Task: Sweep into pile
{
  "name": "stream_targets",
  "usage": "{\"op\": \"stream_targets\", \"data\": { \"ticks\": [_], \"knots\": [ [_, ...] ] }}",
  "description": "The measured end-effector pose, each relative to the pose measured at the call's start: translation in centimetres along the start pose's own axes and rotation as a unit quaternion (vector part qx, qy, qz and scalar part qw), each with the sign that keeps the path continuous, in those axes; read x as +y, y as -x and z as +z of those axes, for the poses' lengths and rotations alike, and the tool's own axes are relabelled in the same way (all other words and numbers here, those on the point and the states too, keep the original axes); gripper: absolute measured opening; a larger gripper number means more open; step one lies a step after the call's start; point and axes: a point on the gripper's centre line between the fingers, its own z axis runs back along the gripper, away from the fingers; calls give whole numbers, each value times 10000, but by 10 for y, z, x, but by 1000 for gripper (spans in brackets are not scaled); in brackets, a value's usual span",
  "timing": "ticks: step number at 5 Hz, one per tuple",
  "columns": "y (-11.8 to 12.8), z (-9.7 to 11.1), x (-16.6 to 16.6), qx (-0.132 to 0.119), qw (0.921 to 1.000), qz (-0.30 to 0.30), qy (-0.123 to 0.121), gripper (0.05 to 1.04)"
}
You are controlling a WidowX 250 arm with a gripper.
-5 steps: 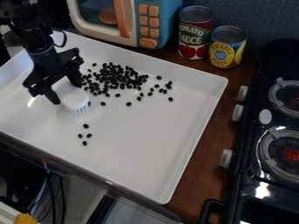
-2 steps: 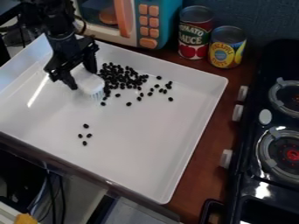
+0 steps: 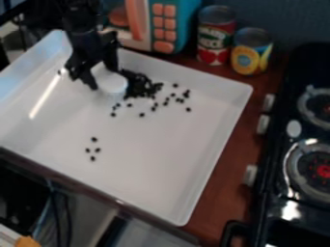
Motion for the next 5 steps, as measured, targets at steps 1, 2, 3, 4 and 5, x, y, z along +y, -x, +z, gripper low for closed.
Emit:
{"op": "stream_targets", "data": {
  "ticks": [1, 2, 3, 4, 5],
  "knots": [
    [3, 0, -4, 82, 10000, 54, -14, 735],
    [13, 10, -1, 251, 9996, -42, 77, 735],
    [10, 41, 6, 276, 9989, -73, 368, 735],
    [8, 67, 16, 295, 9974, -127, 648, 735],
    [9, 77, 33, 347, 9968, -144, 706, 735]
  ]
}}
